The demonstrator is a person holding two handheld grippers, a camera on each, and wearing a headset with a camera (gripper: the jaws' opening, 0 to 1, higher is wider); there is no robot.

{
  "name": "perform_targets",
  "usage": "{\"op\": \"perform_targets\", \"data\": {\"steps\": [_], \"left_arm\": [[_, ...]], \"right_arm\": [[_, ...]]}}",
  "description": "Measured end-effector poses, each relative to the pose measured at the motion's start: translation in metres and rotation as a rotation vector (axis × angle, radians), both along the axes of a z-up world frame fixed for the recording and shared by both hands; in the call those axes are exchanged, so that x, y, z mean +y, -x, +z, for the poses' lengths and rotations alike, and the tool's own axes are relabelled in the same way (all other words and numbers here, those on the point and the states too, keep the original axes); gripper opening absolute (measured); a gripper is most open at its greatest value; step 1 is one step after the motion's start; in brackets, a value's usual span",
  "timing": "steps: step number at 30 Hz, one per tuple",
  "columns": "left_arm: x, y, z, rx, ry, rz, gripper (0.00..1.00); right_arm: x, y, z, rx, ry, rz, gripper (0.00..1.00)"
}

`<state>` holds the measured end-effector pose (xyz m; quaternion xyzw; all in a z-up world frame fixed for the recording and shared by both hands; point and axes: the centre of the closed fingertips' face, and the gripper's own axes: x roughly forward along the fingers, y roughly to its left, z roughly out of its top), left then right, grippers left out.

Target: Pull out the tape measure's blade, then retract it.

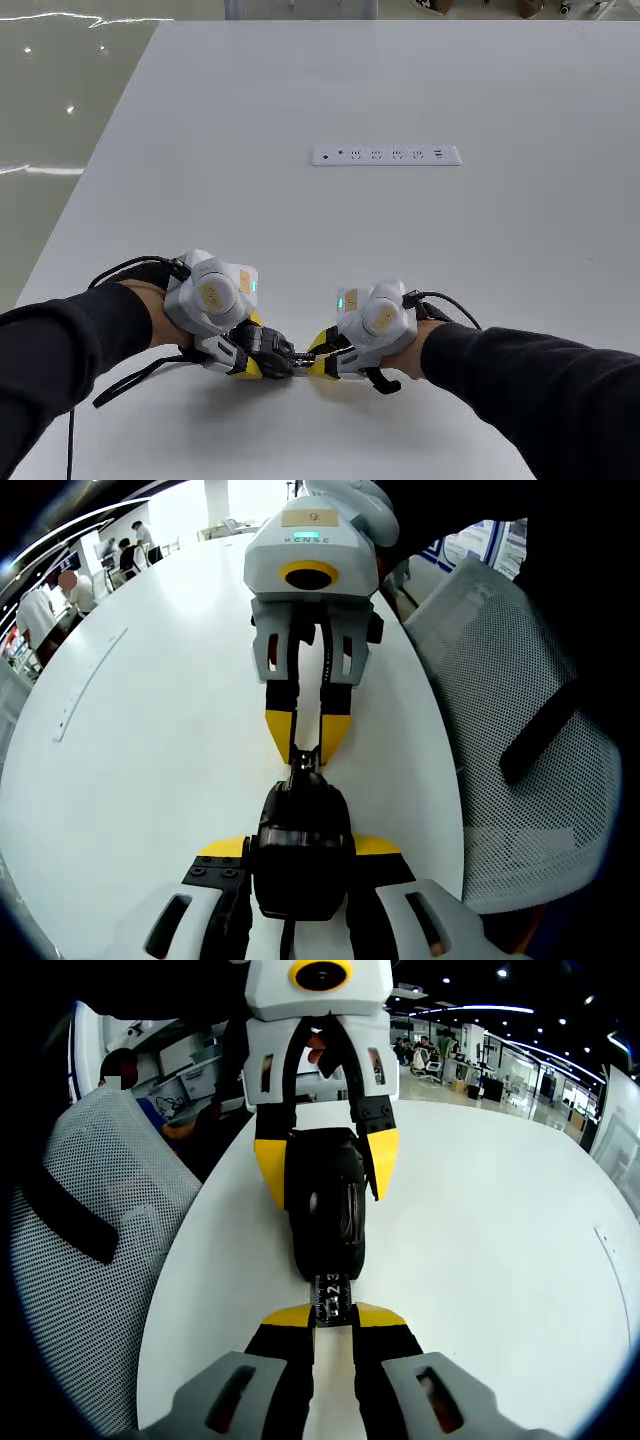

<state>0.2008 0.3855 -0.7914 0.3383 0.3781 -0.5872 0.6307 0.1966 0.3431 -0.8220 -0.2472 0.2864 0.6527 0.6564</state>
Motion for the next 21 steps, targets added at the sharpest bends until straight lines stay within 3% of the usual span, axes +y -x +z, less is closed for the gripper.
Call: {"op": "perform_targets", "data": {"steps": [21], "left_arm": [[0.000, -0.001, 0.000, -0.004, -0.001, 0.009, 0.32]], "right_arm": [[-0.015, -0.001, 0.000, 0.003, 0.023, -0.010, 0.10]]}}
